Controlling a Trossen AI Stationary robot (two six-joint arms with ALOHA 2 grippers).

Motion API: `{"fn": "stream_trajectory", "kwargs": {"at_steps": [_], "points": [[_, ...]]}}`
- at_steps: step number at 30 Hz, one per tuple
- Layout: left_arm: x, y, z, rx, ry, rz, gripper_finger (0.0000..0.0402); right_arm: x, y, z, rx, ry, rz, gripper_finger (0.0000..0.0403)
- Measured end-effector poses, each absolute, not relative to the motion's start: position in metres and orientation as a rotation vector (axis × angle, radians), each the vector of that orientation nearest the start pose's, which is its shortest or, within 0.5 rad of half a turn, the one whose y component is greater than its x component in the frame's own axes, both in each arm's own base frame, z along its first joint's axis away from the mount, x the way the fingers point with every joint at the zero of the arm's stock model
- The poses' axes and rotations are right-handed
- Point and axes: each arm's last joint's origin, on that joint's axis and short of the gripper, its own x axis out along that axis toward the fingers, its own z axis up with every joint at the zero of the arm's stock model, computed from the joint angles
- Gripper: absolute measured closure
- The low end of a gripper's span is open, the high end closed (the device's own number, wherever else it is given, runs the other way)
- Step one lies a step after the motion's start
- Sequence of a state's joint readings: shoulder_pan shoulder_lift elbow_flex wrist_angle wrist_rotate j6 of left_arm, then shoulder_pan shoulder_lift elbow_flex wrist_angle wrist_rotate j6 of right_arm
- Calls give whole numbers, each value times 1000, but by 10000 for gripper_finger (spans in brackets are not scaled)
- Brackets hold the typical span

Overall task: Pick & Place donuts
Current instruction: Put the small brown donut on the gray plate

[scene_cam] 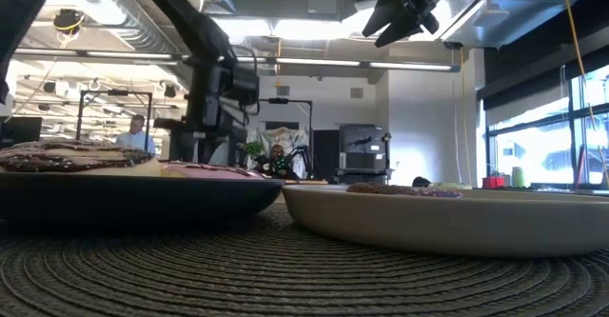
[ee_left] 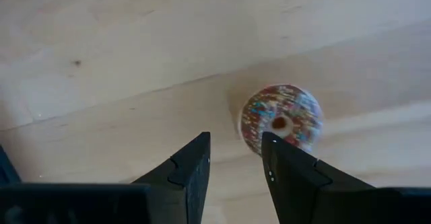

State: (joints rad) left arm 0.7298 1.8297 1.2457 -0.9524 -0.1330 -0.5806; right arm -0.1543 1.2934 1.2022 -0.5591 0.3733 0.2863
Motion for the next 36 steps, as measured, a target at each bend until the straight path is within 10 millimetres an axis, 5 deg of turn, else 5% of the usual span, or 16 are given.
{"fn": "stream_trajectory", "kwargs": {"at_steps": [24, 36], "points": [[237, 219, 144, -996, 1274, 1083, 275, 268, -52, 337, 191, 577, -596, 175], [239, 220, 144, -995, 1254, 1051, 362, 268, -52, 337, 191, 578, -597, 175]]}}
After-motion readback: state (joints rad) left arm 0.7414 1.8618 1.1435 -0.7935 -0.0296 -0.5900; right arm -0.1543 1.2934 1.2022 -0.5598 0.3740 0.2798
